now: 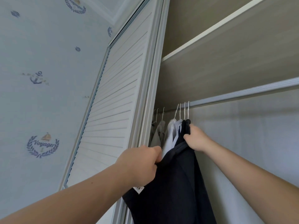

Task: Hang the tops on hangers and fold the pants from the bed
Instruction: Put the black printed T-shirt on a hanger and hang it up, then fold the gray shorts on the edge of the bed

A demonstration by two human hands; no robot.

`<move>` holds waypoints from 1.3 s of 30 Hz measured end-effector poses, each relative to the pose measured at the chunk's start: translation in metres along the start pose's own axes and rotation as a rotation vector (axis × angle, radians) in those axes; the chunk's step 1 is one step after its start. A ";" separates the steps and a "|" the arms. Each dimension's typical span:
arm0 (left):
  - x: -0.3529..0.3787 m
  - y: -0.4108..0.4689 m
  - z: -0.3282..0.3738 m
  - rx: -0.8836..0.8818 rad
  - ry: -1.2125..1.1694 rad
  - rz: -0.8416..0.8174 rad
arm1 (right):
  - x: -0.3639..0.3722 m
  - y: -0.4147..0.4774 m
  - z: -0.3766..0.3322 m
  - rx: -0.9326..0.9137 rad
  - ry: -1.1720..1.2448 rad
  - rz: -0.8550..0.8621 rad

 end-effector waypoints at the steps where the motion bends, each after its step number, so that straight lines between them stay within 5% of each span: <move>1: -0.001 -0.005 -0.002 -0.002 0.002 0.005 | 0.005 -0.006 -0.002 -0.014 0.038 0.015; 5: -0.007 -0.037 -0.019 -0.055 0.024 0.014 | 0.029 -0.055 -0.027 -0.110 0.132 0.038; 11: -0.032 -0.134 -0.066 -0.190 0.119 -0.017 | 0.099 -0.154 -0.126 -0.363 0.010 -0.220; 21: -0.119 -0.421 -0.172 -0.596 0.349 -0.143 | 0.197 -0.348 -0.355 -0.770 -0.005 -0.447; 31: -0.202 -0.797 -0.184 -1.226 0.367 -0.169 | 0.267 -0.594 -0.567 -1.189 0.226 -0.733; 39: -0.163 -1.074 -0.100 -1.844 0.111 -0.062 | 0.364 -0.802 -0.633 -1.358 0.258 -1.096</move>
Point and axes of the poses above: each hand's wrist, its own y-axis towards the middle knuckle, its own x-axis out of the palm, z = x × y, the point moved 7 cm from there along y, towards the middle knuckle, and after that the axes turned 7 degrees about -z, right-handed, at the moved point
